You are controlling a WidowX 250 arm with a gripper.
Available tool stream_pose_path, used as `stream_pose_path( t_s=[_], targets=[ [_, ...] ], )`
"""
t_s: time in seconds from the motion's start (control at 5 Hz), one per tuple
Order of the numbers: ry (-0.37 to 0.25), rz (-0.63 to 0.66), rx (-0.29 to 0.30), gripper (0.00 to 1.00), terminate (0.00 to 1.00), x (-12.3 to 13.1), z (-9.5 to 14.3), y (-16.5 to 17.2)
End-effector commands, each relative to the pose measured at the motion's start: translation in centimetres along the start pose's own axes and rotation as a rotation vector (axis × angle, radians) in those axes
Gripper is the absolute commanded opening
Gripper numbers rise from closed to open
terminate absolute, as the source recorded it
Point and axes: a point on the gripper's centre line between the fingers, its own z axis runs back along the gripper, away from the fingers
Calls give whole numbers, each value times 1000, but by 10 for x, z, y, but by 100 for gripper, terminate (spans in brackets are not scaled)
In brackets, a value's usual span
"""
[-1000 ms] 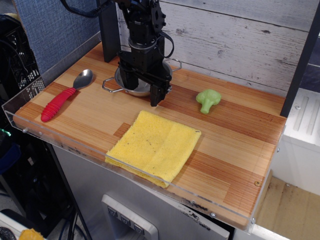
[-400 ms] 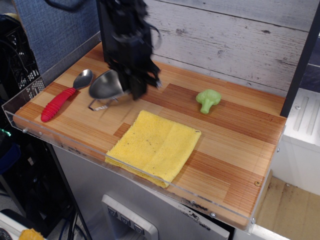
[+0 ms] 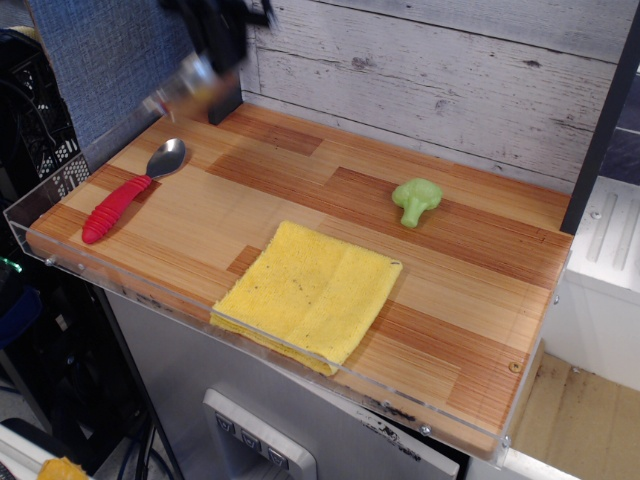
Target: Move bowl onto yellow towel
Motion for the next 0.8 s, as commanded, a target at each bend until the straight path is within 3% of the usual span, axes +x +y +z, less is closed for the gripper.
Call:
stream_pose_path(
  t_s=[0.0,0.2,0.6],
  targets=[
    [-64,-144,17,0,0,-62,52,-68],
    [-45,-189,42,0,0,-85,28,-90],
    [27,-250,69,0,0,-86,-32,-103]
  ],
)
